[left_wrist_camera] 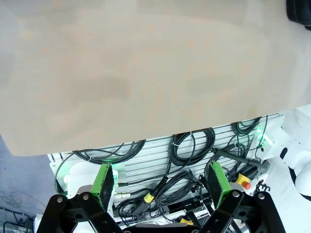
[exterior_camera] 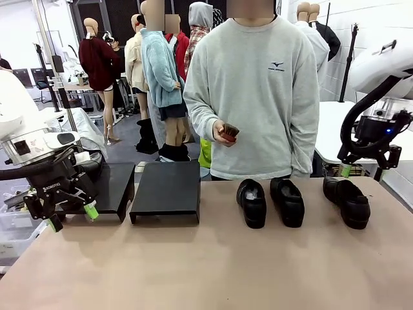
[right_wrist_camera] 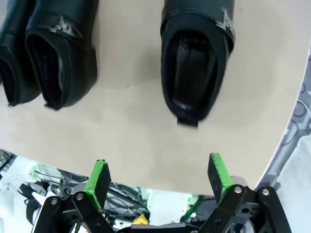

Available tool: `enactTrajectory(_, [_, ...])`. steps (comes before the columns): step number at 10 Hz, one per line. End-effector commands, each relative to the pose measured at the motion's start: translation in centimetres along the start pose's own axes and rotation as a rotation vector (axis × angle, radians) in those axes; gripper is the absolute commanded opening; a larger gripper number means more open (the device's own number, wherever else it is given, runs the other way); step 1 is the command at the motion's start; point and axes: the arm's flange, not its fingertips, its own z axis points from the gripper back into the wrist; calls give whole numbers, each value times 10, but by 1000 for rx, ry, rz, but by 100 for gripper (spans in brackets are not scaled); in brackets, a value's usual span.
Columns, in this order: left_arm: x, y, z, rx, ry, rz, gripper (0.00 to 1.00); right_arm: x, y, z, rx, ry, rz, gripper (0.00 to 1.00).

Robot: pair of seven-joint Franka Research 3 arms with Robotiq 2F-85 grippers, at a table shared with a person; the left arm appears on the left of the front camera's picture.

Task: Organize the shoes by placing them on the stand.
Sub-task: Pick up one Shoe and place it in the middle of the table.

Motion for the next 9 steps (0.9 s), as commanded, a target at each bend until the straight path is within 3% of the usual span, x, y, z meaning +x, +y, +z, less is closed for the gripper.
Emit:
enactTrajectory(1, [-3, 3, -1, 7, 3, -7, 100, 39, -1, -12, 20, -5, 48, 100])
enactTrajectory(4, [-3, 3, -1, 7, 3, -7, 100, 68, 13, -29, -17, -13, 76, 100])
enactTrajectory(9, [-3, 3, -1, 7, 3, -7, 100, 79, 13, -41, -17, -26, 84, 100])
